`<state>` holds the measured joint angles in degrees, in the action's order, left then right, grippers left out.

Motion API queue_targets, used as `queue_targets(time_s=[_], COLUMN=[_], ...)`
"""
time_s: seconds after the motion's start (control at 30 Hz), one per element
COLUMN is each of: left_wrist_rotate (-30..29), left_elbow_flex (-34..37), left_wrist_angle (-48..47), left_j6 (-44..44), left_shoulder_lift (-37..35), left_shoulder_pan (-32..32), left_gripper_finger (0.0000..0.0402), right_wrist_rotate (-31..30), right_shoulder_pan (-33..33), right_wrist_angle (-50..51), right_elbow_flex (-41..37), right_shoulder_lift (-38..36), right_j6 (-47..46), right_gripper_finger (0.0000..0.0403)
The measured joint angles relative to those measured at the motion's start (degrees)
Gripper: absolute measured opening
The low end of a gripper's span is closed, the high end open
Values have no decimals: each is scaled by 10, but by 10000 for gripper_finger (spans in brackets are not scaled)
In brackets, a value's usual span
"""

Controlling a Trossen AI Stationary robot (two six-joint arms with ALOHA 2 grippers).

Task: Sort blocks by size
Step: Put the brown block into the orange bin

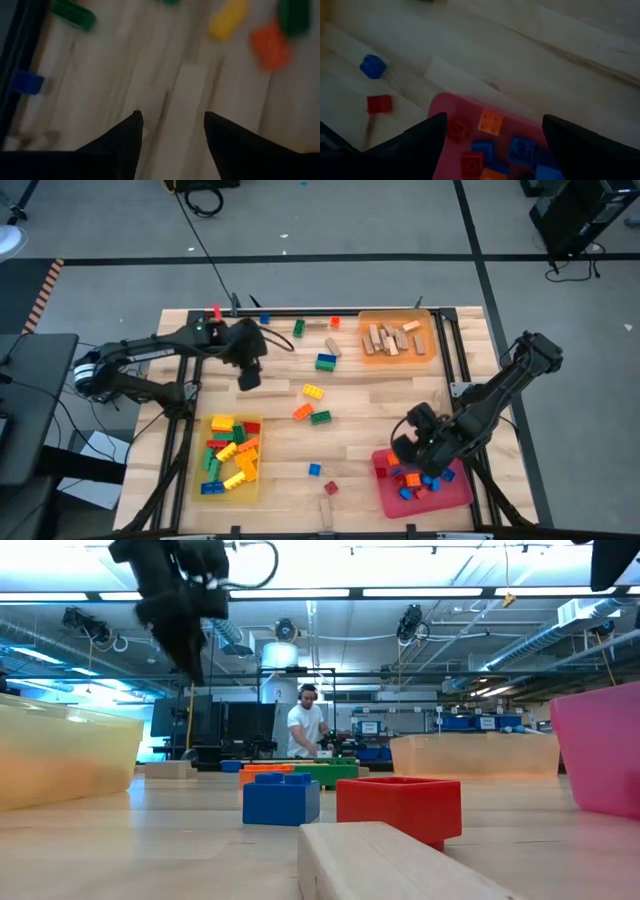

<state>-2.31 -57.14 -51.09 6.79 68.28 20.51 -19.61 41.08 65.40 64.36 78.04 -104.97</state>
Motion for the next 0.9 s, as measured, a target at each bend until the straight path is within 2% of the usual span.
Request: queue_targets(time_s=[0.17, 0.3, 0.53, 0.9], left_wrist_rotate=[-4, -23, -60, -85], left_elbow_flex=[0, 0, 0, 0], left_wrist_angle=[-39, -37, -39, -25], left_j6=[168, 241, 318, 352], left_shoulder_lift=[60, 114, 198, 277], left_shoulder_pan=[15, 18, 33, 72], left_gripper_finger=[214, 214, 214, 214], right_wrist_rotate=[-7, -7, -8, -18], right_shoulder_pan=[-3, -4, -4, -4], right_wrist_angle=[3, 3, 1, -1], right_elbow_flex=[0, 0, 0, 0], right_shoulder_lift=[-2, 6, 15, 15], right_j6=[1, 1, -4, -5], right_gripper_finger=[334, 331, 327, 322])
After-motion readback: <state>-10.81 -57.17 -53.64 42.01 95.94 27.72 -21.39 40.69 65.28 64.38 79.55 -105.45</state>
